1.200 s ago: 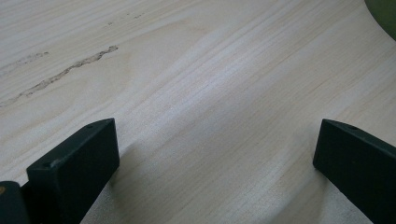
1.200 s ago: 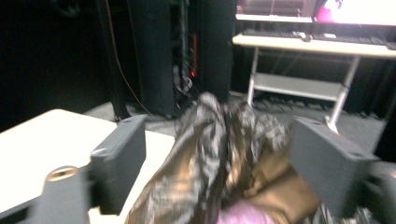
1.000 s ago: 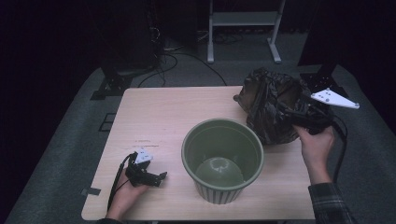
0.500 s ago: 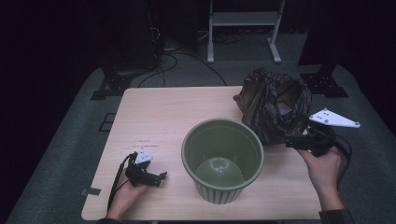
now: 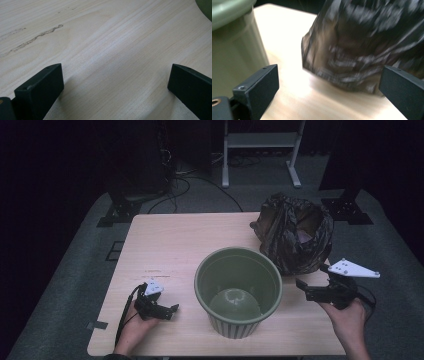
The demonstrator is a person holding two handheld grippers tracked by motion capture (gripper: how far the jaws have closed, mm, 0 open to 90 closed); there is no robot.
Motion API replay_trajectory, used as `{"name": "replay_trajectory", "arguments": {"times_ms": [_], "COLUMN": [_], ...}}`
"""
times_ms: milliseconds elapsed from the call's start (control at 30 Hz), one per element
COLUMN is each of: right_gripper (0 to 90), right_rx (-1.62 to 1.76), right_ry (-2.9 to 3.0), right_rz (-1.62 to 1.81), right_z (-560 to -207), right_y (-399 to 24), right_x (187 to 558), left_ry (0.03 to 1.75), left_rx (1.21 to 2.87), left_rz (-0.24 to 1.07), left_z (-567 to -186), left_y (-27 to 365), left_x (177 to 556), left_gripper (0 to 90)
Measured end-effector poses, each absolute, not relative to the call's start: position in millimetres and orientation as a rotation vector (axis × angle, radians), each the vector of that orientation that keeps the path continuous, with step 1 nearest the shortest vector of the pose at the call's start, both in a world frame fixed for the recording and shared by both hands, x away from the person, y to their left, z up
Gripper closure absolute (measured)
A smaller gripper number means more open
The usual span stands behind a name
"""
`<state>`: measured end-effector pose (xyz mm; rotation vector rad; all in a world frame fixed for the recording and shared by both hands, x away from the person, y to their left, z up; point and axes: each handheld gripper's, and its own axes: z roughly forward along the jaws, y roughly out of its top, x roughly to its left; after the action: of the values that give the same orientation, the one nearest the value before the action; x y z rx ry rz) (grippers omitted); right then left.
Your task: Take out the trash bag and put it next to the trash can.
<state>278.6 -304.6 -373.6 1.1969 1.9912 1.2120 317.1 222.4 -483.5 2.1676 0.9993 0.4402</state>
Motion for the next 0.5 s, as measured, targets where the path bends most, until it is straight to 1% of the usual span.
{"name": "replay_trajectory", "arguments": {"times_ms": [500], "right_gripper": [1.6], "right_rx": [1.236], "right_ry": [2.086], "right_rz": [1.119], "right_z": [-415.6], "right_y": [-305.2], "right_x": [269.4], "left_ry": [1.001], "left_rx": [2.167], "left_rz": [0.440], "left_z": [-483.5], "left_y": [222.4], "left_x": [317.1], "left_gripper": [0.0]}}
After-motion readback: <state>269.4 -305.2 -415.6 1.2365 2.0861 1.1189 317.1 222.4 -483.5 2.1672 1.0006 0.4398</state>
